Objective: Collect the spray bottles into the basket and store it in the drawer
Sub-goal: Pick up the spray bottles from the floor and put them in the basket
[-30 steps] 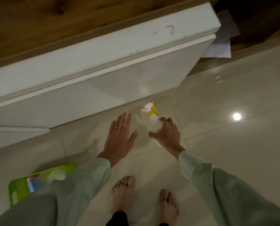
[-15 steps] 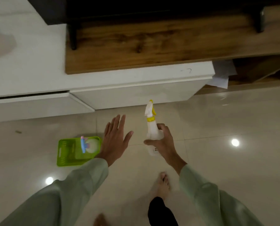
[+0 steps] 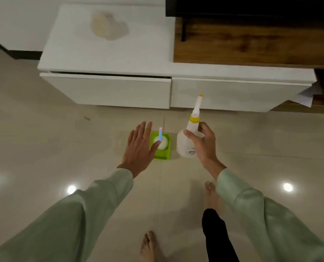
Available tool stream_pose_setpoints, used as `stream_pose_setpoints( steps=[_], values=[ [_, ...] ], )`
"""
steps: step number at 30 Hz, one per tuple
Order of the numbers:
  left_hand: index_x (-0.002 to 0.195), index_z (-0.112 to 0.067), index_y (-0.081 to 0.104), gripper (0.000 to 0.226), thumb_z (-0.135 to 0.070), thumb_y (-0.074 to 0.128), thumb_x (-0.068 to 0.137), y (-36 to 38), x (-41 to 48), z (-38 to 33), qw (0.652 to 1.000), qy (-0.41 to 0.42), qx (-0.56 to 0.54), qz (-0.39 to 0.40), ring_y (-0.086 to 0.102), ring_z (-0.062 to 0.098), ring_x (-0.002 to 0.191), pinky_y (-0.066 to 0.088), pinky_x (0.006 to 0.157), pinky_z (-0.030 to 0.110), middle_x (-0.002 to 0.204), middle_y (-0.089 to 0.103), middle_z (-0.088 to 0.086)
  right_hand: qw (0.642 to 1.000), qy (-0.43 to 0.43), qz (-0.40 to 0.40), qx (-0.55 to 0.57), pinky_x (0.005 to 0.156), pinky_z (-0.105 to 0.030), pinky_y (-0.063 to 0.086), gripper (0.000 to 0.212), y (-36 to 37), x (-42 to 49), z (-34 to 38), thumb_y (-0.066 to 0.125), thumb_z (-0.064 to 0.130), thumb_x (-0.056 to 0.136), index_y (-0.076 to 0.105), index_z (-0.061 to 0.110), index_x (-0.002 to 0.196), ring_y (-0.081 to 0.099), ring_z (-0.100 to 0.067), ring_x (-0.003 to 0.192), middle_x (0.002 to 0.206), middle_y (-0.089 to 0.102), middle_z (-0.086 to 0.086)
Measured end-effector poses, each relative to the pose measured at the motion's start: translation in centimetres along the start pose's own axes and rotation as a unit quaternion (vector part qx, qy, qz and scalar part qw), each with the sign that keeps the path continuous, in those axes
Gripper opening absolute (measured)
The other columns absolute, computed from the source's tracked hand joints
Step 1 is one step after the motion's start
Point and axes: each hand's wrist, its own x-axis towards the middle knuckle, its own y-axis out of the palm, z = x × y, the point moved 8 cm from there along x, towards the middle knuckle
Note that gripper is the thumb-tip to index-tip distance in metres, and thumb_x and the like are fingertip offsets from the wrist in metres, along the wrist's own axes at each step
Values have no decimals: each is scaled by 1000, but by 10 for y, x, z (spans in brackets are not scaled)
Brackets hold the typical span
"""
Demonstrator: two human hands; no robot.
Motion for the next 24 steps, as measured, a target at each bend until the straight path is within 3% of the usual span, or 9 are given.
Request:
stream_pose_setpoints(
  steps=[5,10,14,17,19,21,24],
  values=[
    [155,-14,18,70,-54,34,99,-14,-38,61,1000,-23,4,-1,24,29,148,20,120,45,160,26,13,998,-37,51,-25,84,-25,48,26,70,-29,8,78,11,78,62,19,96,63,-9,97,95,69,11],
    [155,-15,17,73,-56,31,97,-9,-37,103,998,-61,-22,5,22,29,149,17,121,44,161,24,13,996,-33,67,-44,92,-39,50,37,125,-28,-12,75,15,72,63,15,108,66,-18,104,107,71,-1],
    [156,-15,15,75,-59,26,96,4,-25,137,996,-76,-33,14,20,28,150,16,121,44,162,22,13,996,-19,46,-75,90,-39,51,42,157,-18,-37,75,23,69,66,13,109,66,-20,99,102,72,0],
    [156,-16,13,77,-61,23,95,16,-13,166,995,-92,-47,15,17,28,151,15,122,45,163,19,13,995,-17,45,-87,88,-39,50,38,186,-8,-57,79,18,72,68,11,108,64,-21,94,95,68,4],
    [156,-16,12,78,-62,22,94,22,-8,176,995,-89,-48,13,16,28,151,14,123,45,163,18,13,995,-20,34,-95,84,-33,49,35,199,-1,-68,81,13,75,69,11,107,62,-19,90,93,67,2],
    [156,-16,11,79,-63,21,94,39,1,195,994,-91,-51,20,16,28,151,14,123,45,163,17,13,994,-22,26,-103,78,-20,45,33,221,8,-89,82,13,76,69,9,107,59,-13,85,91,67,1],
    [157,-16,10,78,-62,22,95,63,13,223,994,-88,-52,36,16,28,151,14,123,45,164,17,13,995,-23,20,-99,74,-4,40,32,251,21,-122,81,9,78,70,8,107,59,3,78,89,67,3]
  ],
)
